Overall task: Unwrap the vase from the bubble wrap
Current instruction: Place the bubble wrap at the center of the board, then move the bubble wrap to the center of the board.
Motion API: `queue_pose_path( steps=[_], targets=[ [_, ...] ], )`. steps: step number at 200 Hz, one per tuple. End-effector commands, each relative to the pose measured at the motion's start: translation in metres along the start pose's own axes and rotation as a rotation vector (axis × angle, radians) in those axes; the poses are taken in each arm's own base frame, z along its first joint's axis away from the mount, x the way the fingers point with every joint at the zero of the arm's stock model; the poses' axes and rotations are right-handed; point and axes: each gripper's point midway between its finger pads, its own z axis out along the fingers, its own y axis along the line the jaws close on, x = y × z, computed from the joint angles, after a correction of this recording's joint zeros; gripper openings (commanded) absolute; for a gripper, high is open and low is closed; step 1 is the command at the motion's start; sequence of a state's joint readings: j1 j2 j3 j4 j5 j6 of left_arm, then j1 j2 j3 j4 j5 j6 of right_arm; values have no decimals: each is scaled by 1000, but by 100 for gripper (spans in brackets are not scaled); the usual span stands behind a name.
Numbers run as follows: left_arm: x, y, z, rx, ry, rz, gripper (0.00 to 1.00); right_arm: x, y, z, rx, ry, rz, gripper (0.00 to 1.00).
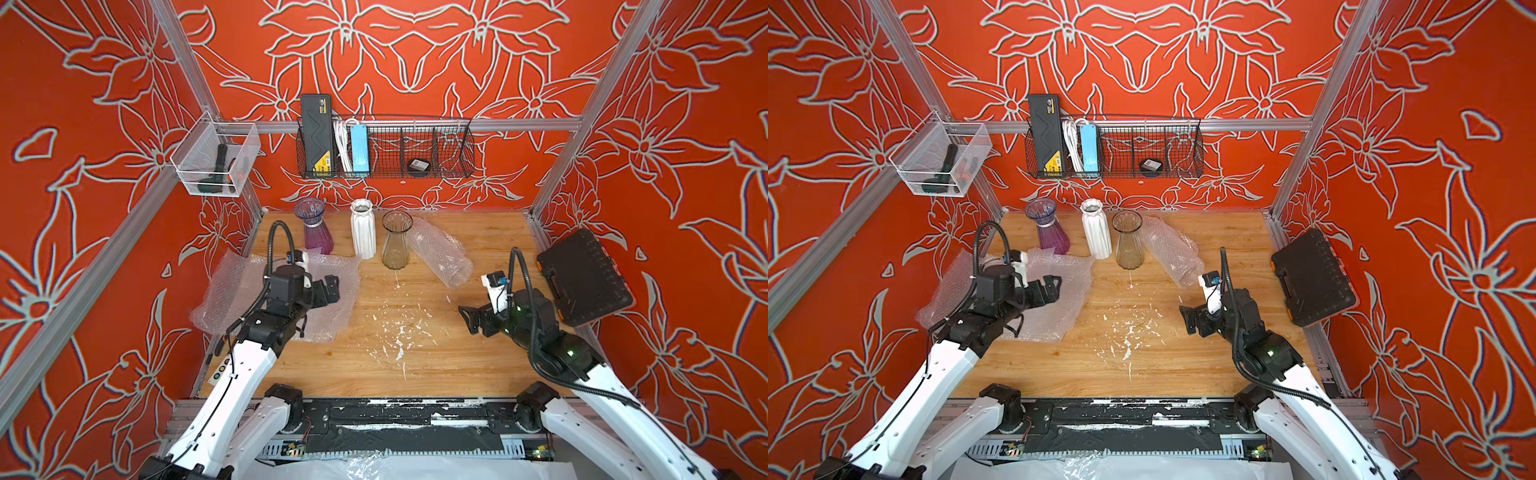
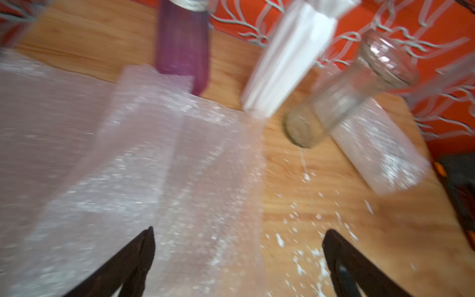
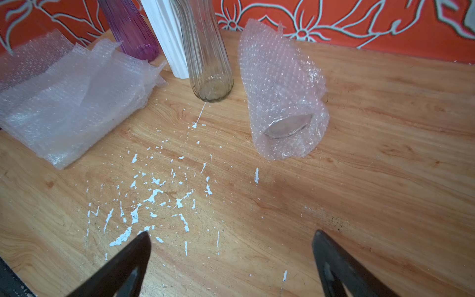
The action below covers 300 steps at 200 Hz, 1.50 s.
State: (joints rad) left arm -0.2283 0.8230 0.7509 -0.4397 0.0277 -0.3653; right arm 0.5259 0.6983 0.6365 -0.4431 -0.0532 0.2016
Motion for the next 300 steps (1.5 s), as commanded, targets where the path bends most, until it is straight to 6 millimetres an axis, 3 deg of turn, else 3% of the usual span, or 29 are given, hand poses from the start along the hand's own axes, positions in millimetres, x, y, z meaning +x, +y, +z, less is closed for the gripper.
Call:
queue_pose_path(
  steps=[1,24,41,89,130,207,236,300],
  targets=[
    [29,-52,-6,251,73,-8,100,-13,-7,12,20,2,37,98],
    [48,-96,-24,501,72,-25,100,-20,-22,33,30,25,107,98],
    [58,-116,-37,621,66,-26,100,-30,-33,49,23,20,157,98],
    [60,-120,-55,669,43,7,100,-43,-54,101,-15,72,247,93],
    [63,-119,-58,678,34,27,100,-50,-65,128,2,104,248,87],
    [72,-116,-48,670,43,41,100,-40,-76,164,-13,136,316,60],
    [74,-116,-46,671,49,44,100,-40,-79,170,-11,120,326,33],
    [77,-113,-43,659,48,30,99,-49,-90,166,22,71,332,0]
  ],
)
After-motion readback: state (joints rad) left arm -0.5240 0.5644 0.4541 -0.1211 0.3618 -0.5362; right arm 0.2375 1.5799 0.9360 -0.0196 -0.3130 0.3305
